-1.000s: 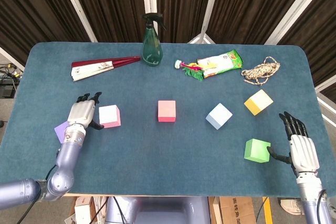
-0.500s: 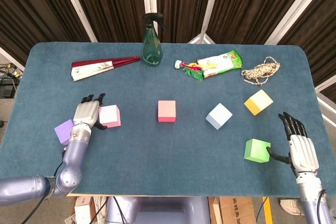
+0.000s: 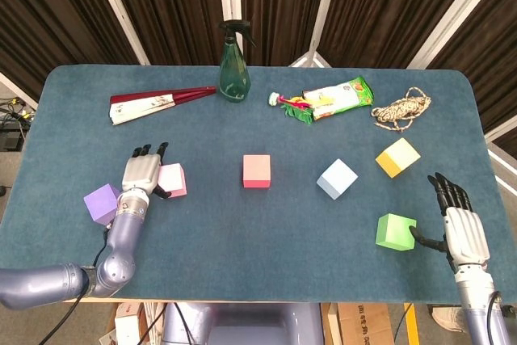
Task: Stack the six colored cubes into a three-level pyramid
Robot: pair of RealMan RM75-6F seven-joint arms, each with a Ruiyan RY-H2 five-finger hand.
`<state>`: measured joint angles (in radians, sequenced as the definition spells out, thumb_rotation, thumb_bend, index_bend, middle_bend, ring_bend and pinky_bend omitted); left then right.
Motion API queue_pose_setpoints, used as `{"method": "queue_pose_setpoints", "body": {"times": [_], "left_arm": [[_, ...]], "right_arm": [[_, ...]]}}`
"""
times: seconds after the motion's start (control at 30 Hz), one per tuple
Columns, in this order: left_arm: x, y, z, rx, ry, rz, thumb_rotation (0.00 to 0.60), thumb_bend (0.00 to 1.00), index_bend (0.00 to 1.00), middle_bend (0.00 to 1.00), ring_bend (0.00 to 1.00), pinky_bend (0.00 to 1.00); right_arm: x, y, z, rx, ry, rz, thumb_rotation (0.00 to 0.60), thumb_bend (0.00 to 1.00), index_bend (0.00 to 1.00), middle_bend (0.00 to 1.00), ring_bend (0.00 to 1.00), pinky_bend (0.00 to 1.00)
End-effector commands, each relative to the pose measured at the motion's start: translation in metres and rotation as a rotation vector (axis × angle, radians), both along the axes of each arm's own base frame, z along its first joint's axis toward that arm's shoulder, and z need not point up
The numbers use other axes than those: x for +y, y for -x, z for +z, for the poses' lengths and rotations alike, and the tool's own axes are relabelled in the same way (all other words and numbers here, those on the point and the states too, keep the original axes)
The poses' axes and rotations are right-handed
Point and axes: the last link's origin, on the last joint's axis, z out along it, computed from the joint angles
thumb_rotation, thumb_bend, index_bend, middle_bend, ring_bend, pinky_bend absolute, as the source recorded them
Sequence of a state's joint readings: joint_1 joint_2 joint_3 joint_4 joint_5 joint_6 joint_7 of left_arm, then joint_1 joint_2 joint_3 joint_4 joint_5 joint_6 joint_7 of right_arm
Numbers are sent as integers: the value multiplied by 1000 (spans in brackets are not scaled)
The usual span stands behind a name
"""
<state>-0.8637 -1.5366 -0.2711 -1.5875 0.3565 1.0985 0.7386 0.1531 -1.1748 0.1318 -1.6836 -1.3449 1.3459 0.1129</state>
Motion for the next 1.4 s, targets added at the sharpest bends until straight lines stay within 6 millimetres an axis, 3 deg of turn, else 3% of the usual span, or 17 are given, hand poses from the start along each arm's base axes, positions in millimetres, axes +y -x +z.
{"method": "queue_pose_setpoints", "body": {"times": [0.03, 0.37, 0.63, 0.97, 1.4], "left_arm": [[1, -9, 0, -14, -6, -35, 600, 187, 48, 423, 54, 12], [10, -52, 3, -77, -15, -167, 600, 190, 52, 422, 54, 12], [22, -80, -9, -113, -5, -244, 600, 190, 58, 422, 54, 12], [43, -83, -32, -168, 30, -239, 600, 190, 59, 422, 55, 11], [48, -79, -52, -214, 82, -234, 600, 190, 60, 422, 54, 12]], "right_arm": [[0, 0, 0, -2, -4, -5, 600, 267, 0, 0, 0, 0], [-2, 2, 0, -12, -5, -17, 600, 266, 0, 0, 0, 0], [-2, 3, 1, -23, -3, -32, 600, 267, 0, 0, 0, 0], [-4, 5, 1, -26, -6, -49, 600, 267, 0, 0, 0, 0], [-6, 5, -2, -22, -11, -62, 600, 266, 0, 0, 0, 0]]}}
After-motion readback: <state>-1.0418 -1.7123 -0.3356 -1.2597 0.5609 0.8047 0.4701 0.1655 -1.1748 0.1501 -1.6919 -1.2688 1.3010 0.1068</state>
